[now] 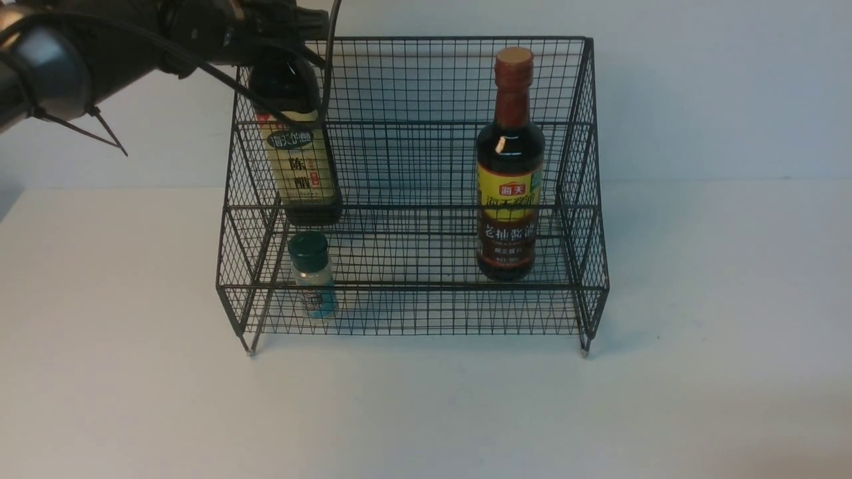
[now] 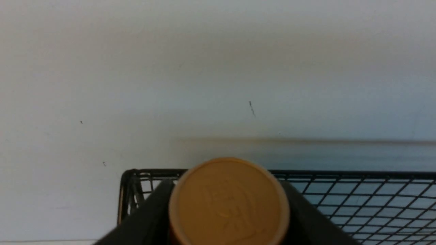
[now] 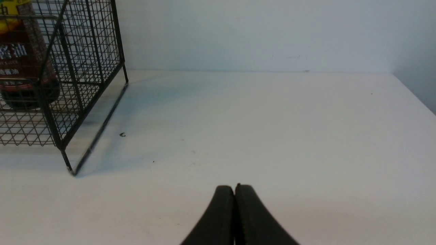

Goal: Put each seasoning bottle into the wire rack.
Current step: Use the left arm to put the condiment bottle back on the shelf

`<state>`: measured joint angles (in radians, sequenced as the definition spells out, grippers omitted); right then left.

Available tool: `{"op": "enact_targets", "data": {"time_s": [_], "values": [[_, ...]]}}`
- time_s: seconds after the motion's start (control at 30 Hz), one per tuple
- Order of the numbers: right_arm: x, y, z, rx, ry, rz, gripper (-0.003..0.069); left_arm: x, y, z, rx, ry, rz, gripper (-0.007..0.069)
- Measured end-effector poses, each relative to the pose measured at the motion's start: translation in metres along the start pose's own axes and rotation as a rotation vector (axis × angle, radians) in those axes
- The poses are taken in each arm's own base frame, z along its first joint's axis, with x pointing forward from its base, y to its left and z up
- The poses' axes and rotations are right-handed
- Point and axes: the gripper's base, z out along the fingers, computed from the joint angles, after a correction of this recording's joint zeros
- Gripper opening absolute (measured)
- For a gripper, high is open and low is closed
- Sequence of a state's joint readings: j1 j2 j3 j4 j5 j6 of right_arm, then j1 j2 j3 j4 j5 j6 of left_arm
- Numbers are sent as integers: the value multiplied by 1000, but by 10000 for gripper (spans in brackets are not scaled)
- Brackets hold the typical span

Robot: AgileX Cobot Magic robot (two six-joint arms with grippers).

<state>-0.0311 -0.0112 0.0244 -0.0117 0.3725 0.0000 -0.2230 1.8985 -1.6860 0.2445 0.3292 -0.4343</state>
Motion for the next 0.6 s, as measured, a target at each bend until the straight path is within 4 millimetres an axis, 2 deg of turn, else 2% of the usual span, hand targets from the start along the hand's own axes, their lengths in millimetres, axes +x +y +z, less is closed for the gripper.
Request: {"op": "enact_targets", "data": {"time_s": [0.33, 0.4, 0.47, 0.57, 0.6], "values": [[0, 0, 0, 0, 0, 0, -13, 0, 0, 0, 1, -1, -2, 338], [0, 0, 0, 0, 0, 0, -13, -5, -1, -3, 9, -23, -3, 394], [0, 0, 0, 0, 0, 0, -13, -12, -2, -12, 15, -47, -4, 442], [0, 0, 0, 0, 0, 0, -13, -20, -3, -21, 20, -73, -6, 463], [0, 0, 0, 0, 0, 0, -13, -28, -4, -32, 26, -102, -7, 472]]}}
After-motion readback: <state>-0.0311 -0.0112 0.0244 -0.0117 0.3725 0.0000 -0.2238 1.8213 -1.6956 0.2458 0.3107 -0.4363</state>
